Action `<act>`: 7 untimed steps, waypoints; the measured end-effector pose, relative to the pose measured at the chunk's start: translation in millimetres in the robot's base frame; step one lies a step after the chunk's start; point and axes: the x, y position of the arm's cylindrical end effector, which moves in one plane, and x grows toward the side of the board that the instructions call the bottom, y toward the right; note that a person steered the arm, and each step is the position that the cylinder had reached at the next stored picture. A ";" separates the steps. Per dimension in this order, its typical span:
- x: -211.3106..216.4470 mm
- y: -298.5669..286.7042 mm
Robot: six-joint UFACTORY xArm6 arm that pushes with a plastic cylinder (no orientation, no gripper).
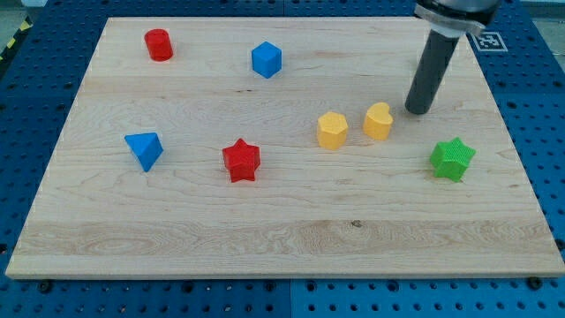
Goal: Move the arm to the top left side of the board
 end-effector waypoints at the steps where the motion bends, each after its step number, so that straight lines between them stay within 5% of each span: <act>1: 25.5 -34.4; 2: 34.7 -71.7; 4: -28.7 -59.3; 7: -12.7 -234.9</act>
